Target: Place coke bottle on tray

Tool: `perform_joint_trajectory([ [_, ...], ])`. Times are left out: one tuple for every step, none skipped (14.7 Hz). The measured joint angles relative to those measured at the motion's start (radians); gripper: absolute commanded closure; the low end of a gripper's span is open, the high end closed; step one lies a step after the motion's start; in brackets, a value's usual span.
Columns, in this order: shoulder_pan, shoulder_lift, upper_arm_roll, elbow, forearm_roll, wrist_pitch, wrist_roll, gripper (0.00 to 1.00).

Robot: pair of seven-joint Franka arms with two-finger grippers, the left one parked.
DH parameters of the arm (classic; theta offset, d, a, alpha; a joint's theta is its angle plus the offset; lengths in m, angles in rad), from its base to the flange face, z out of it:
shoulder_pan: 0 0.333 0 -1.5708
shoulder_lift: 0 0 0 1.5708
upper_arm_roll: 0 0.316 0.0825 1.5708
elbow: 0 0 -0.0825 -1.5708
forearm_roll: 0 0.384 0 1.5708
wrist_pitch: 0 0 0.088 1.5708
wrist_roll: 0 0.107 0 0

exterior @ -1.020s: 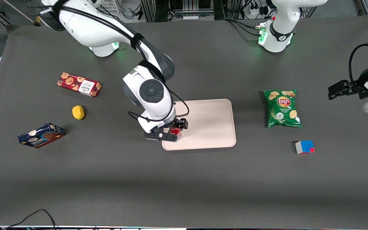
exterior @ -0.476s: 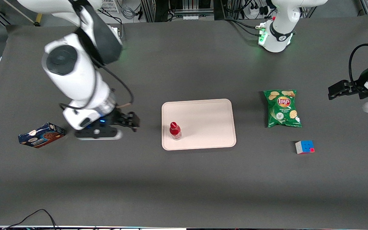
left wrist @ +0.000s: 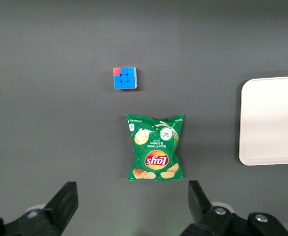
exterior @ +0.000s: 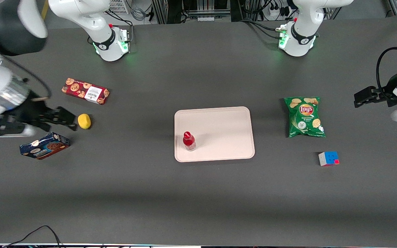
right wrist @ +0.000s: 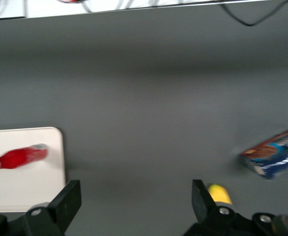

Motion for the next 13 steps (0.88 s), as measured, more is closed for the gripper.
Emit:
perform_joint_trajectory([
  [-0.007,-0.014,-0.044,-0.018,0.008,-0.004,-0.041,0.0],
  [-0.013,-0.021,-0.079,-0.029,0.009,-0.013,-0.07,0.0],
  [-0.016,-0.023,-0.103,-0.035,0.009,-0.029,-0.093,0.0],
  [-0.018,-0.023,-0.117,-0.035,-0.003,-0.045,-0.107,0.0],
  [-0.017,-0.023,-0.12,-0.035,-0.022,-0.058,-0.109,0.0],
  [-0.016,-0.024,-0.12,-0.033,-0.039,-0.07,-0.109,0.0],
  [-0.015,-0.025,-0.12,-0.03,-0.049,-0.086,-0.109,0.0],
  [-0.013,-0.027,-0.12,-0.028,-0.054,-0.095,-0.109,0.0],
  [-0.012,-0.03,-0.12,-0.025,-0.055,-0.101,-0.109,0.0],
  [-0.011,-0.032,-0.119,-0.021,-0.055,-0.103,-0.109,0.0],
  [-0.007,-0.033,-0.117,-0.018,-0.056,-0.104,-0.109,0.0],
  [-0.001,-0.034,-0.115,-0.017,-0.056,-0.104,-0.109,0.0],
  [0.004,-0.034,-0.111,-0.017,-0.056,-0.104,-0.109,0.0],
])
